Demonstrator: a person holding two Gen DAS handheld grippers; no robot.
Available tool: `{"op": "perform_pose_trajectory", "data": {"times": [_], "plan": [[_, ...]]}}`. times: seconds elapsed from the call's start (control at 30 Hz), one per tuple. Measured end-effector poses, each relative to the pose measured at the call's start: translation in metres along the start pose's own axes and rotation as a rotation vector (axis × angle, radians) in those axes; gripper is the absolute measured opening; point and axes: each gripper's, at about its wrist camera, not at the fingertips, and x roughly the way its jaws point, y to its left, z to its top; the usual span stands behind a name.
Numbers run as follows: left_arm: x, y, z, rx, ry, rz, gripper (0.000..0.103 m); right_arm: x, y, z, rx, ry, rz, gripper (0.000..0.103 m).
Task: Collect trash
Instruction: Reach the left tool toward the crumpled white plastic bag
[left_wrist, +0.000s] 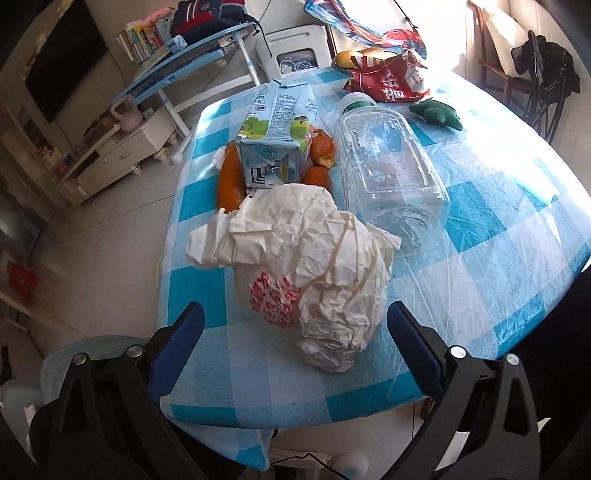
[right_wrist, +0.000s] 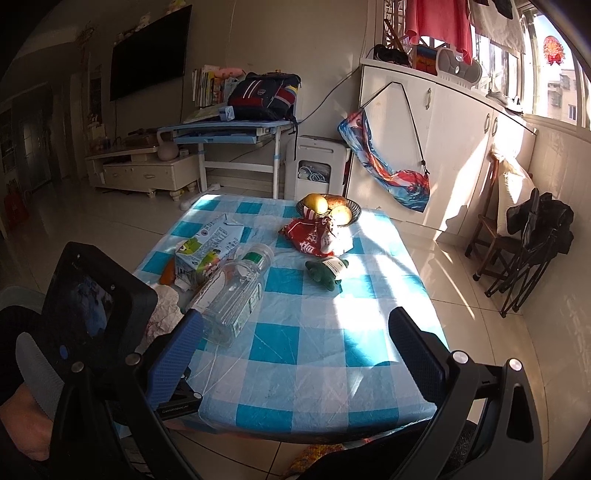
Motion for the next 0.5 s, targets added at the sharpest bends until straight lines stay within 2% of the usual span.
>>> {"op": "perform_pose_trajectory", "data": {"times": [0.13, 0.23, 0.5], "plan": [[-0.016, 0.008, -0.019, 0.005, 0.004, -0.046, 0.096, 0.002, 0.005, -0.001, -0.005, 0.002, 0.015, 0.096], [-0.035, 0.023, -0.034, -0.045, -0.034, -0.072, 0.096, 0.002, 0.008, -0.001, -0.010, 0.003, 0.024, 0.096], [-0.085, 0.069, -0.037, -0.211, -0.248, -0.067, 0.096, 0.000, 0.015, -0.004, -0.018, 0.004, 0.033, 0.096]]}}
